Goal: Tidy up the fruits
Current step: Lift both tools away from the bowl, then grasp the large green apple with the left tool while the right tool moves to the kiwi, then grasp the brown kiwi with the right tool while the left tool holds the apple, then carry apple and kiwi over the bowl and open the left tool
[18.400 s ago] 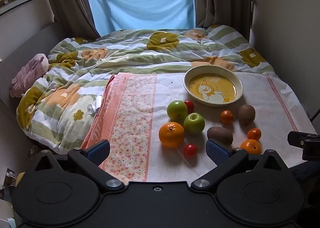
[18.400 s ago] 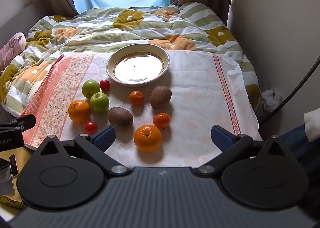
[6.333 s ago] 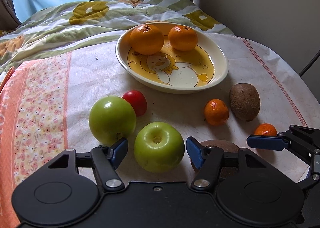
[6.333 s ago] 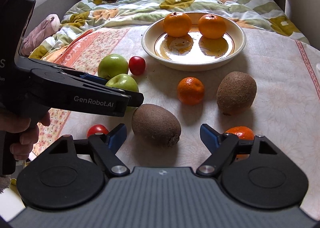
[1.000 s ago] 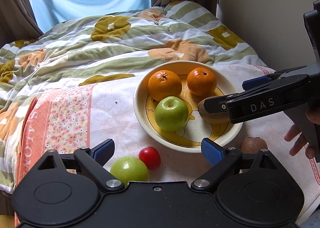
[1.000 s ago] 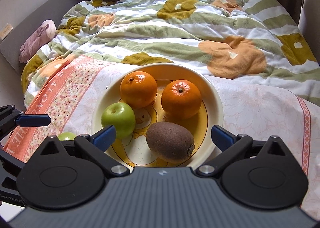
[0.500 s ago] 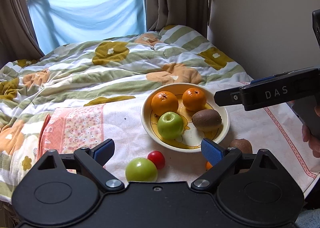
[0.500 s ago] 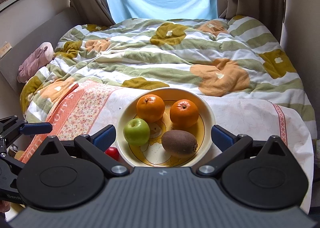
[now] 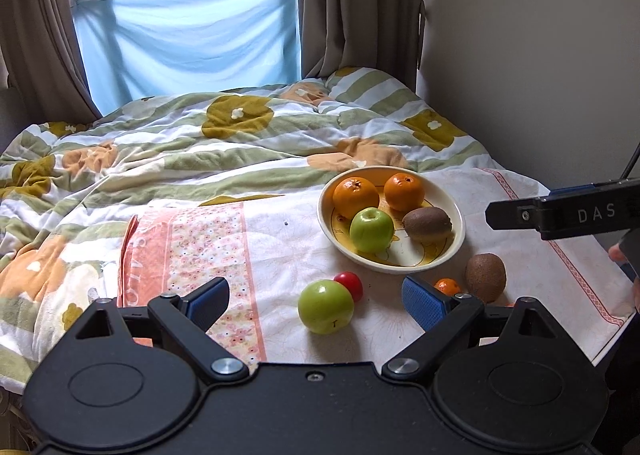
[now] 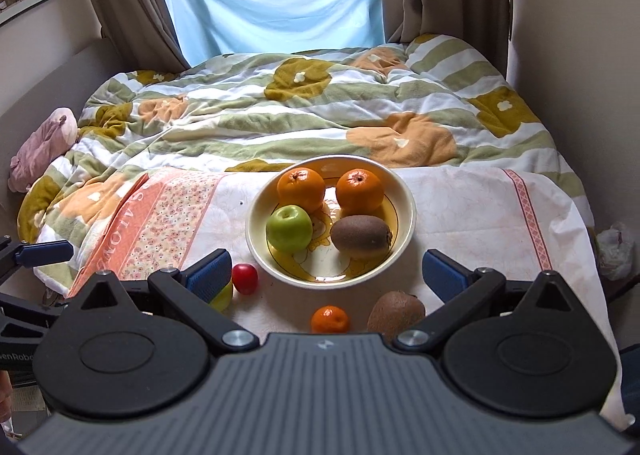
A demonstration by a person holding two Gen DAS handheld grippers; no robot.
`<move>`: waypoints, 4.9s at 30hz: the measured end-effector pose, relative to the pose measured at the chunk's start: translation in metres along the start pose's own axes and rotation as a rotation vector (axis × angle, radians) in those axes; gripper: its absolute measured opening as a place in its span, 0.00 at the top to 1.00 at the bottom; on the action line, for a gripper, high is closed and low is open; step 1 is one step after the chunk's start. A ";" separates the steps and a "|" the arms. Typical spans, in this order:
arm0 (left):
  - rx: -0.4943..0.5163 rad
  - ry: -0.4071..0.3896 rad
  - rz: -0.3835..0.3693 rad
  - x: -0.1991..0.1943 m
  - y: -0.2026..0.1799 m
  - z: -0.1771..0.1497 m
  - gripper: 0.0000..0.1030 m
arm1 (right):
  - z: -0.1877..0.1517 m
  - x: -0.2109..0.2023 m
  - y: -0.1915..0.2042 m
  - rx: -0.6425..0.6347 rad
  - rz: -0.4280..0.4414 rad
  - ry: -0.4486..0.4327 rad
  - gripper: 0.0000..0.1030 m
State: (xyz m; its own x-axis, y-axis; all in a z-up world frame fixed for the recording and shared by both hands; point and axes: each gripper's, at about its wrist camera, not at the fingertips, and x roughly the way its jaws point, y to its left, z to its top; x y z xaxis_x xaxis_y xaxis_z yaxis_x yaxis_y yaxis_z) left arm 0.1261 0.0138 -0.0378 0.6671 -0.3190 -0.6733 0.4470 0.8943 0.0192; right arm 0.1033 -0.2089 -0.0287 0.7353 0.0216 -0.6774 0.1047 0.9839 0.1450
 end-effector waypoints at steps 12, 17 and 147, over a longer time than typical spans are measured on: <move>0.000 0.042 -0.047 0.041 0.008 -0.022 0.08 | -0.045 0.025 -0.008 0.141 -0.091 0.027 0.00; 0.014 0.072 -0.050 0.071 0.002 -0.024 0.09 | -0.055 0.044 -0.024 0.187 -0.118 0.047 0.00; 0.136 0.113 0.051 0.170 -0.134 0.063 0.08 | 0.089 0.152 -0.110 -0.011 0.194 0.139 0.38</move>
State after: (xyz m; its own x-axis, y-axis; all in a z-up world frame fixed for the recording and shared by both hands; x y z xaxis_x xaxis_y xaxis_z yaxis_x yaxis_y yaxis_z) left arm 0.2165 -0.1799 -0.1083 0.6231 -0.2304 -0.7474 0.4963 0.8550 0.1502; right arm 0.2635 -0.3300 -0.0837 0.6415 0.2336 -0.7307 -0.0375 0.9609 0.2742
